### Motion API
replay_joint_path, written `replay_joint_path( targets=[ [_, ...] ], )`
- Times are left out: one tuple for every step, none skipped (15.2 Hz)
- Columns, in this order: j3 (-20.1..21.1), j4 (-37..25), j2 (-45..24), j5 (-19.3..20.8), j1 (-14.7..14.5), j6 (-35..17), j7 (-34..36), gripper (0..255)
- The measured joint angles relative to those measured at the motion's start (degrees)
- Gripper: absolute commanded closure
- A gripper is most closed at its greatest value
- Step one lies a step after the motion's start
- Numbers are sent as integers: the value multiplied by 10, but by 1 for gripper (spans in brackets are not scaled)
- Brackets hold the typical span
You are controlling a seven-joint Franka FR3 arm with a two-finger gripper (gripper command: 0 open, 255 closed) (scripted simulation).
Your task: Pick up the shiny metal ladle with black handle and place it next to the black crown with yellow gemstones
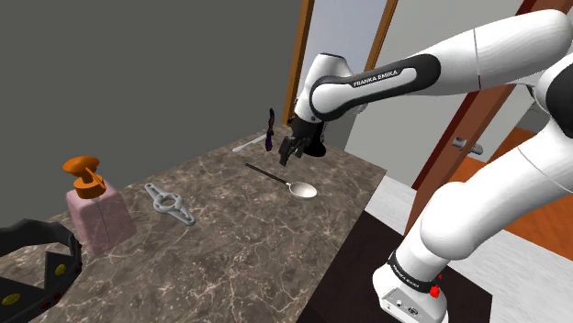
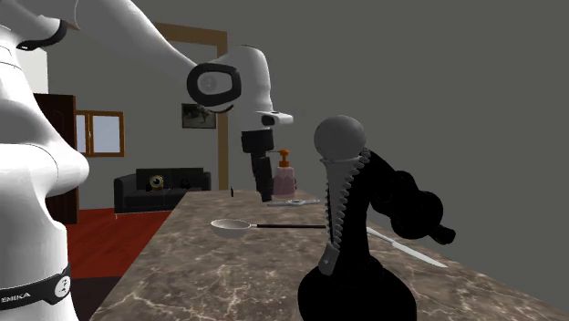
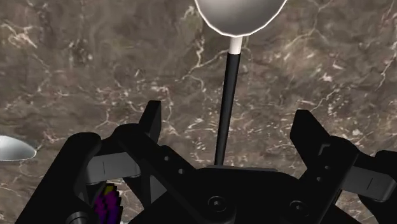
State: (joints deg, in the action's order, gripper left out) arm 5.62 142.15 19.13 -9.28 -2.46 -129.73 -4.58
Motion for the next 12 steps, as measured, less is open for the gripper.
replay_joint_path(
  targets=[
    [3,4,-19,-2,-2,-21,-1,0],
    [6,-5,-46,-2,-4,-39,-2,0],
    [8,-9,-64,-2,-6,-51,-2,0],
    [11,-10,-78,-3,-7,-63,-1,0],
    [12,-9,-85,-3,-8,-71,-2,0],
    [14,-10,-95,-3,-9,-81,0,0],
    [15,-7,-100,-4,-10,-88,0,0],
    [16,-7,-108,-4,-11,-97,0,0],
    [16,-5,-115,-4,-11,-106,0,0],
    [17,-3,-122,-5,-11,-114,-1,0],
    [18,-1,-131,-5,-12,-126,-1,0],
    [18,0,-135,-6,-12,-130,-1,0]
  ],
)
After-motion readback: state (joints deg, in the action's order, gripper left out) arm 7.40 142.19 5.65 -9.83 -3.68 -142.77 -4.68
